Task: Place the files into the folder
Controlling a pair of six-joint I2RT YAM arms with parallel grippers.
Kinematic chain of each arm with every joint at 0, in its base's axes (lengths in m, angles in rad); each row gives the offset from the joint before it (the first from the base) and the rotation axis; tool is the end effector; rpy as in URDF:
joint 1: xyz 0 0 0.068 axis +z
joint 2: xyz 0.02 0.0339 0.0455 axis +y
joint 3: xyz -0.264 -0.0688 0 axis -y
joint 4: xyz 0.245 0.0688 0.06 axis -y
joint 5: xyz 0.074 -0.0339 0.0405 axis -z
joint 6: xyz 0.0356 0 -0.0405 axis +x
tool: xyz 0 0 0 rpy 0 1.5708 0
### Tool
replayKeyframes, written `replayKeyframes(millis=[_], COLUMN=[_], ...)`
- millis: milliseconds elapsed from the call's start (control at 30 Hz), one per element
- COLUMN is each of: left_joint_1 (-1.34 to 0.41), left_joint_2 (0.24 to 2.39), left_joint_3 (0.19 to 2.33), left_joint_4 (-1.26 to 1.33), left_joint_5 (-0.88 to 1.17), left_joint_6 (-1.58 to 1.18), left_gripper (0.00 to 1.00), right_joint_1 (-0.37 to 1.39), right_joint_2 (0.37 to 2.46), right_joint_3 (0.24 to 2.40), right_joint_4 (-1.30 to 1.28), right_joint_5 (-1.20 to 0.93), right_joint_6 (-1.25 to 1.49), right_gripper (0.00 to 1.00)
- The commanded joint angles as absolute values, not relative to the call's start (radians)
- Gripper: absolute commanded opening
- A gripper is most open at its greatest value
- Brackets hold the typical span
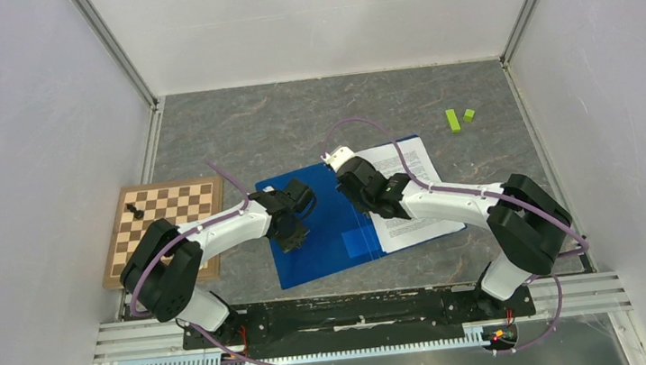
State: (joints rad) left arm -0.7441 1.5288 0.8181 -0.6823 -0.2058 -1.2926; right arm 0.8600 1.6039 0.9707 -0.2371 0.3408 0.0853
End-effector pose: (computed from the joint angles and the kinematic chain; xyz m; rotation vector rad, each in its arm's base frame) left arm 0.1911 -0.1660 0.1558 -0.8036 2.7586 -0.0623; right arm 0.2250 0.2431 0.1985 -0.7576 2.2516 0.0311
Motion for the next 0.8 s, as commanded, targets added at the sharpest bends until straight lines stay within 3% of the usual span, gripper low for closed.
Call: replayKeyframes(millis=[0, 533, 767], left_joint_1=[-0.759, -0.759, -0.760], left_joint_2=[1.591, 1.589, 1.589], left_joint_3=[0.760, 0.755, 0.753], left_joint_4=[-0.693, -0.704, -0.705], left_joint_5=[-0.212, -0.219, -0.218], left_joint_6=[-1.333, -1.351, -1.361], left_gripper=[0.02, 0.02, 0.02], right_joint_1=[0.858, 0.859, 0.860], right_joint_2=[1.569, 1.538, 1.523], right_joint_3=[1.008, 0.987, 0.952], right_joint_4=[-0.251, -0.262, -0.264], right_joint_5=[0.360, 0.364, 0.357], right_joint_6=[0.086, 0.095, 0.110], right_gripper=[0.15, 0.13, 0.06])
